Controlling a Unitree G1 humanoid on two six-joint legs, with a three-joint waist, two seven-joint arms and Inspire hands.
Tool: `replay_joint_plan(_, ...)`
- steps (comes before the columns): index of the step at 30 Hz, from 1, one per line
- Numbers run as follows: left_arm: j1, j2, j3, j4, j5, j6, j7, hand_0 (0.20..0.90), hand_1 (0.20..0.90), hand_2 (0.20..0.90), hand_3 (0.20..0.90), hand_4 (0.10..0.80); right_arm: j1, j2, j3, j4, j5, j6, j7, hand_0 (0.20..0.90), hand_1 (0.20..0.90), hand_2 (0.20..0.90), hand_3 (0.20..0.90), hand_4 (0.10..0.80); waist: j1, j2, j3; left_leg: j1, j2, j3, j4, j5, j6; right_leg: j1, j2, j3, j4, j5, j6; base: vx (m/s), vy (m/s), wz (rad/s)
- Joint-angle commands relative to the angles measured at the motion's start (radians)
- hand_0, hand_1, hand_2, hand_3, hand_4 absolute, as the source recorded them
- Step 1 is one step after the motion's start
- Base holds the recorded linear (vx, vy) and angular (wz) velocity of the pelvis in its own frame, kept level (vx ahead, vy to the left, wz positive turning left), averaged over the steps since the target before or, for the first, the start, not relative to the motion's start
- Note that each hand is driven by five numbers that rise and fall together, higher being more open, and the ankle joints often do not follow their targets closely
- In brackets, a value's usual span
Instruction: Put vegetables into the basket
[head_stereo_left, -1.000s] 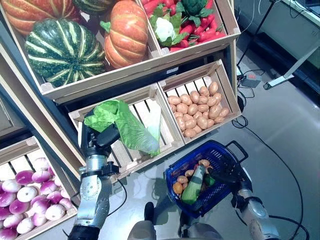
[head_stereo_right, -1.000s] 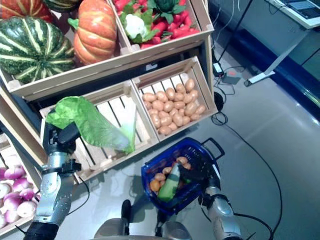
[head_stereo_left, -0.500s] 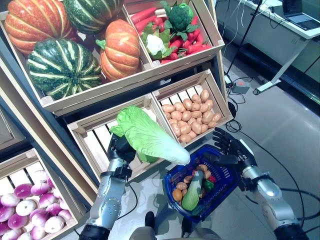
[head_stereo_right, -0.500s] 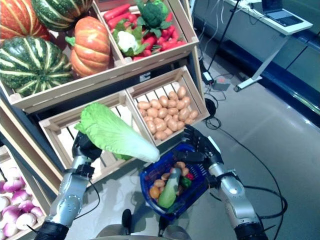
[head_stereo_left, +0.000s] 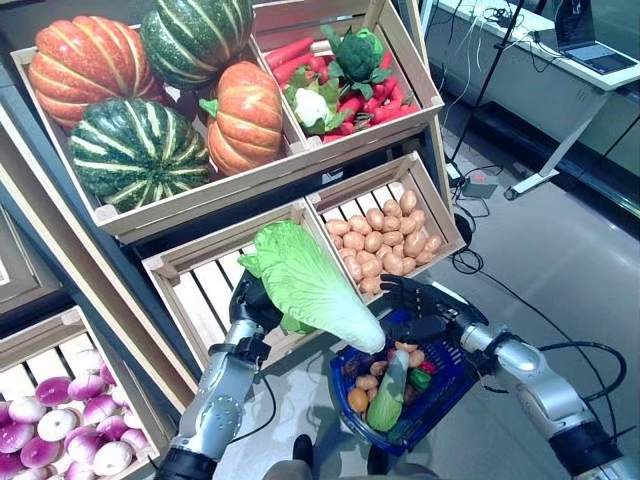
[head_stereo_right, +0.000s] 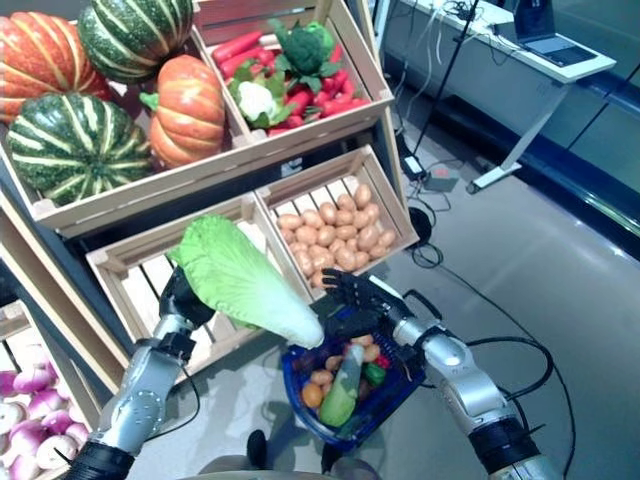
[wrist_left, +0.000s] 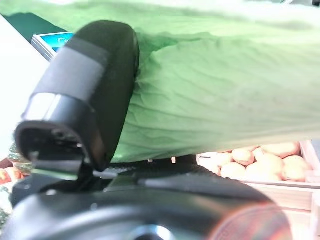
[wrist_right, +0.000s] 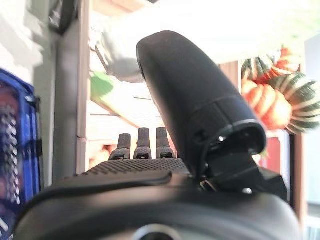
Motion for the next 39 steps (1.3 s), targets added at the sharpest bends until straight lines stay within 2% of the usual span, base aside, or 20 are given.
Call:
replay_joint_plan(1, -0.145, -0.009, -0.057, -0.052, -0.048, -0.045, -0.113, 0.3, 0.3, 0.3, 0.3, 0.4, -0.099, -0.002, 0.063, -0.052, 0.119, 0.009, 0.115, 0.9, 0.9, 0.9, 0.9, 0.8, 0.021, -0.028, -0.12, 0.005, -0.002, -0.032, 0.001, -0.077, -0.025, 0.012, -0.078, -0.032, 0.001, 0.039, 0.056, 0.0, 0.0, 0.0)
replay_joint_plan(9, -0.138, 0.003, -0.068, -0.037, -0.067, -0.045, -0.147, 0.3, 0.3, 0.3, 0.3, 0.4, -0.133, -0.036, 0.122, -0.039, 0.15, 0.118, 0.248, 0.9, 0.9, 0.9, 0.9, 0.8, 0.026, -0.032, -0.143, 0.007, 0.002, -0.031, 0.001, -0.073, -0.03, 0.016, -0.08, -0.037, 0.001, 0.033, 0.054, 0.0, 0.0, 0.0)
replay_joint_plan(22, -0.13, 0.017, -0.084, -0.035, -0.07, -0.024, -0.192, 0.3, 0.3, 0.3, 0.3, 0.4, -0.153, -0.091, 0.144, -0.064, 0.21, 0.197, 0.407, 0.9, 0.9, 0.9, 0.9, 0.8, 0.02, -0.031, -0.151, 0.014, 0.004, -0.036, 0.001, -0.074, -0.033, 0.02, -0.078, -0.024, 0.001, 0.031, 0.054, 0.0, 0.0, 0.0)
replay_joint_plan(32, -0.11, 0.026, -0.075, -0.033, -0.057, -0.012, -0.213, 0.3, 0.3, 0.3, 0.3, 0.4, -0.127, -0.131, 0.107, -0.103, 0.227, 0.203, 0.395, 0.9, 0.9, 0.9, 0.9, 0.8, 0.012, -0.028, -0.15, 0.011, 0.005, -0.035, 0.001, -0.071, -0.036, 0.016, -0.076, -0.017, 0.001, 0.033, 0.057, 0.0, 0.0, 0.0)
replay_joint_plan(39, -0.091, 0.052, -0.038, -0.049, -0.065, -0.007, -0.23, 0.3, 0.3, 0.3, 0.3, 0.4, -0.057, -0.201, -0.022, -0.142, 0.276, 0.191, 0.339, 0.9, 0.9, 0.9, 0.9, 0.8, -0.006, -0.03, -0.137, 0.011, 0.008, -0.027, 0.001, -0.073, -0.034, 0.013, -0.072, -0.009, 0.001, 0.035, 0.06, 0.0, 0.0, 0.0)
